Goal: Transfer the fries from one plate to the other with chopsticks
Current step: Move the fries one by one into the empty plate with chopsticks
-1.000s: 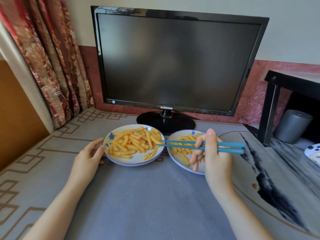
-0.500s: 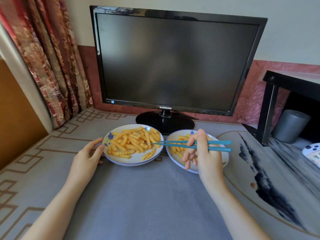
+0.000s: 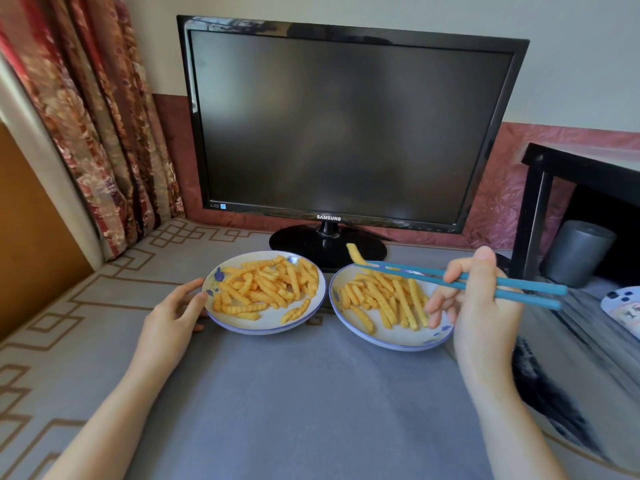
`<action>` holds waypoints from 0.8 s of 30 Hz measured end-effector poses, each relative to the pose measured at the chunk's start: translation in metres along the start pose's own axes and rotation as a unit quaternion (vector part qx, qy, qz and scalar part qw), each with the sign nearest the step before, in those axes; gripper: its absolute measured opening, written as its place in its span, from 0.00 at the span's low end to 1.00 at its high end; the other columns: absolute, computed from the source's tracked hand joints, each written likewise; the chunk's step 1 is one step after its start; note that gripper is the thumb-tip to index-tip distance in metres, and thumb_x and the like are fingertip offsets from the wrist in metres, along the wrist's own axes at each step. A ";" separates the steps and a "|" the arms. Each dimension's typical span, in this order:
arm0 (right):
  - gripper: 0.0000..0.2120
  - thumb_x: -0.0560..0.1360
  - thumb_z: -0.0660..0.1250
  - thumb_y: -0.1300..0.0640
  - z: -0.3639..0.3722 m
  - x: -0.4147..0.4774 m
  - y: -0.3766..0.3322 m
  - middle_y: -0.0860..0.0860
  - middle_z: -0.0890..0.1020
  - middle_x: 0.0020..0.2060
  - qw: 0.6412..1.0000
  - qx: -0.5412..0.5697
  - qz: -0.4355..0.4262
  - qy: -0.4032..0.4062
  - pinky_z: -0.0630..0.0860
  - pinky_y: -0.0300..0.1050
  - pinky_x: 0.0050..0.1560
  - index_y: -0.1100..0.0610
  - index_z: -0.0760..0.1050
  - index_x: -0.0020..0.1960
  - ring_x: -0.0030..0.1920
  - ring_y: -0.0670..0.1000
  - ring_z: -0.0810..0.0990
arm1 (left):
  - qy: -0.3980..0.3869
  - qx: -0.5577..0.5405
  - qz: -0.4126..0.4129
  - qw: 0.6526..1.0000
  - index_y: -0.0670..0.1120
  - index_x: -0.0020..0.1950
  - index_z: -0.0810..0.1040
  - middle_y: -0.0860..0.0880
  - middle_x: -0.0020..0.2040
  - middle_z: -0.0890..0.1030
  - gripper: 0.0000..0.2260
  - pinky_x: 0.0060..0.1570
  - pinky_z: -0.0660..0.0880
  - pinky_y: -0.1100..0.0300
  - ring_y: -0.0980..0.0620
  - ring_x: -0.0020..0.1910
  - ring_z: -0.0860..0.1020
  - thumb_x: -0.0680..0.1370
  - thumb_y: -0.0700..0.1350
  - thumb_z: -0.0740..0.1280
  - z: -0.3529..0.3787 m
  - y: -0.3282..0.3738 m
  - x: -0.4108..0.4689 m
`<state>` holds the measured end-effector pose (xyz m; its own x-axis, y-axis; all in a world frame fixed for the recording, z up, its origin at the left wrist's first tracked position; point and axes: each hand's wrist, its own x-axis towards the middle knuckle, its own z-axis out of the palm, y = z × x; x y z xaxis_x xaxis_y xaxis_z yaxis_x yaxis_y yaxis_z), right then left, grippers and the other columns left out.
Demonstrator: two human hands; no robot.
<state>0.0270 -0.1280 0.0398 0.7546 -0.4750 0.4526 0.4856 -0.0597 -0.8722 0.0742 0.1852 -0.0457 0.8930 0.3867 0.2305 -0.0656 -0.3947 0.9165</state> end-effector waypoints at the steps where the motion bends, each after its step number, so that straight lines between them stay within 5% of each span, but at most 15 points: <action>1: 0.22 0.83 0.51 0.52 -0.005 0.002 -0.001 0.58 0.73 0.19 1.000 -0.008 -0.009 0.012 0.63 0.35 0.20 0.59 0.68 0.34 0.17 0.53 0.67 | 0.001 0.000 0.000 1.000 0.46 0.65 0.75 0.48 0.48 0.81 0.14 0.30 0.71 0.78 0.56 0.39 0.77 0.81 0.43 0.60 0.000 0.000 0.000; 10: 0.20 0.81 0.52 0.50 -0.032 0.020 -0.001 0.57 0.75 0.19 0.996 -0.060 -0.010 0.067 0.63 0.37 0.21 0.58 0.68 0.34 0.16 0.53 0.67 | 0.003 -0.001 -0.001 1.000 0.47 0.64 0.76 0.47 0.47 0.82 0.13 0.31 0.70 0.78 0.56 0.38 0.78 0.81 0.43 0.60 -0.001 0.002 -0.002; 24: 0.20 0.82 0.53 0.51 -0.035 0.021 0.003 0.61 0.73 0.21 0.995 -0.091 -0.036 0.026 0.61 0.36 0.18 0.61 0.69 0.36 0.16 0.53 0.66 | 0.002 0.003 0.002 1.000 0.46 0.65 0.75 0.48 0.46 0.82 0.13 0.31 0.70 0.78 0.56 0.38 0.77 0.81 0.42 0.60 0.000 0.003 -0.002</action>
<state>0.0286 -0.1691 0.0406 0.6946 -0.5074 0.5100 0.4467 -0.2514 -0.8586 0.0720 0.1836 -0.0433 0.8912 0.3873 0.2360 -0.0676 -0.4010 0.9136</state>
